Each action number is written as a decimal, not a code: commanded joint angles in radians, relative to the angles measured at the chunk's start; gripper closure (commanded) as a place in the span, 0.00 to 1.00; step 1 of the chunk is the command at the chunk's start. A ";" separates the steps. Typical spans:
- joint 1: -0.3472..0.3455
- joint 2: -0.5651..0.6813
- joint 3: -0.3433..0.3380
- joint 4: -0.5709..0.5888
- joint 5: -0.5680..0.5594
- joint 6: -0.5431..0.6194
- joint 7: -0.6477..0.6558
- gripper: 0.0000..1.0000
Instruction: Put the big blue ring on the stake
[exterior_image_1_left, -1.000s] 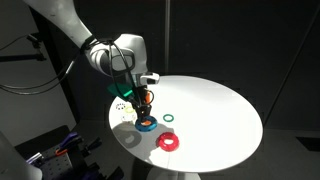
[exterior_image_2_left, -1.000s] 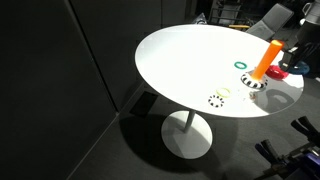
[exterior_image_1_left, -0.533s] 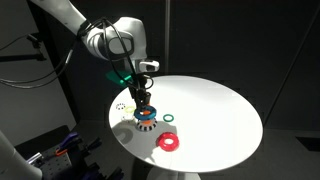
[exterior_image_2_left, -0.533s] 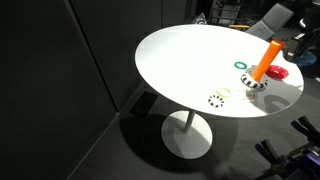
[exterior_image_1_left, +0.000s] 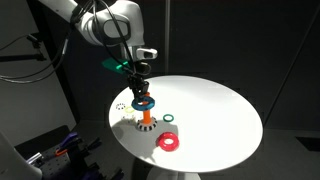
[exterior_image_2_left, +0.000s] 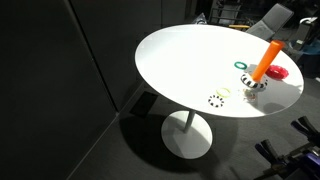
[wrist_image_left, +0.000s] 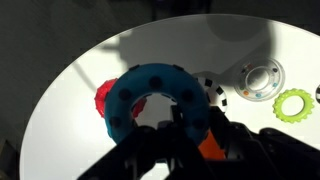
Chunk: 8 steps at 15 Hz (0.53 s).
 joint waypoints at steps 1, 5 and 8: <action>-0.014 -0.037 0.023 0.039 0.026 -0.086 0.009 0.90; -0.009 -0.024 0.037 0.079 0.039 -0.111 0.020 0.90; -0.006 -0.010 0.049 0.105 0.052 -0.112 0.028 0.90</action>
